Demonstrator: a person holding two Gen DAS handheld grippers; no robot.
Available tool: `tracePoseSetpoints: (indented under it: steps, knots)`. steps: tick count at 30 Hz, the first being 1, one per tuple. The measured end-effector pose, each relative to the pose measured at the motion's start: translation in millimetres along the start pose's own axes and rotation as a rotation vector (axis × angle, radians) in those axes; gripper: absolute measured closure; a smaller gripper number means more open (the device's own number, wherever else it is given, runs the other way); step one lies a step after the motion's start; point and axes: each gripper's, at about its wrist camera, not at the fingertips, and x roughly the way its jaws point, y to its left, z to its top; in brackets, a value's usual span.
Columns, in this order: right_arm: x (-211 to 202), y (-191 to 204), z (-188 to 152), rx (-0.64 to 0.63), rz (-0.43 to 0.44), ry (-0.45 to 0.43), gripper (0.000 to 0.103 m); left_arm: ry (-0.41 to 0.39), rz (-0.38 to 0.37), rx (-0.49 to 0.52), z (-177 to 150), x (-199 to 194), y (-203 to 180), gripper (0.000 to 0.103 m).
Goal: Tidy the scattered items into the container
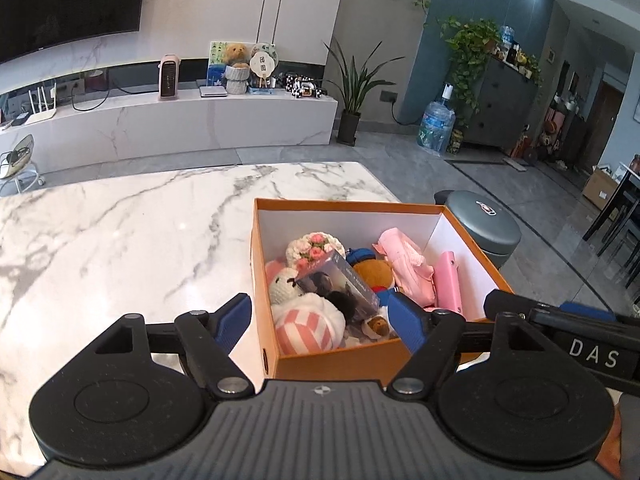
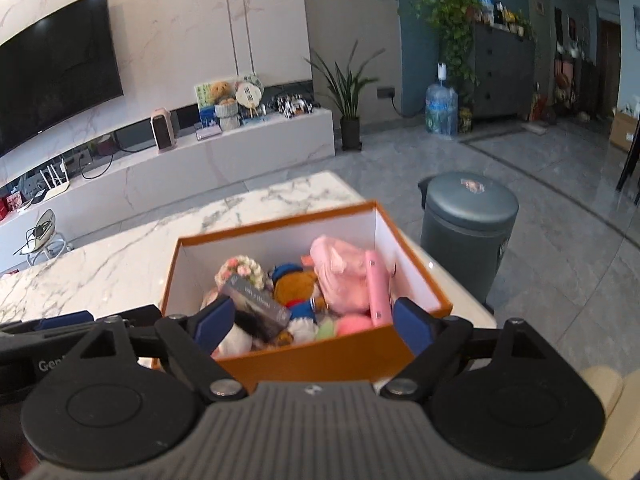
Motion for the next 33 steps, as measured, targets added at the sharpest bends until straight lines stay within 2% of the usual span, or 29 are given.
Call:
tracePoseSetpoints:
  steps: [8,33]
  knots:
    - [14.3,-10.1,-24.7,0.082,-0.018,0.065,0.015,0.023,0.027,0.023,-19.2,8.2,-4.1,0.015]
    - [17.7,5.5,-26.1,0.021,-0.066,0.041,0.015,0.026,0.101,0.036,-25.1,2.3,0.4,0.02]
